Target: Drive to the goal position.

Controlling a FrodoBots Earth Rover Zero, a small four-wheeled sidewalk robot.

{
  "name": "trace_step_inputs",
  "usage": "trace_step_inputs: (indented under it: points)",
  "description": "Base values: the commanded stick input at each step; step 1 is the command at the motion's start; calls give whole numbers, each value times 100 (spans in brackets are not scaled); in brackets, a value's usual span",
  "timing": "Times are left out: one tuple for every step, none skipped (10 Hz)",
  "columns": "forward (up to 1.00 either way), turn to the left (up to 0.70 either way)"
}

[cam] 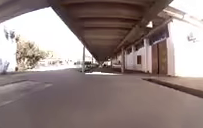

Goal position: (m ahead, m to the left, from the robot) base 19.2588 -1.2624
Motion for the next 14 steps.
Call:
trace_step_inputs:
  points:
    - [50,0]
    - [50,0]
    - [50,0]
    - [50,0]
    - [50,0]
    - [50,0]
    - [59,0]
    - [70,0]
    - [70,0]
    - [70,0]
    - [70,0]
    - [70,0]
    - [70,0]
    - [70,0]
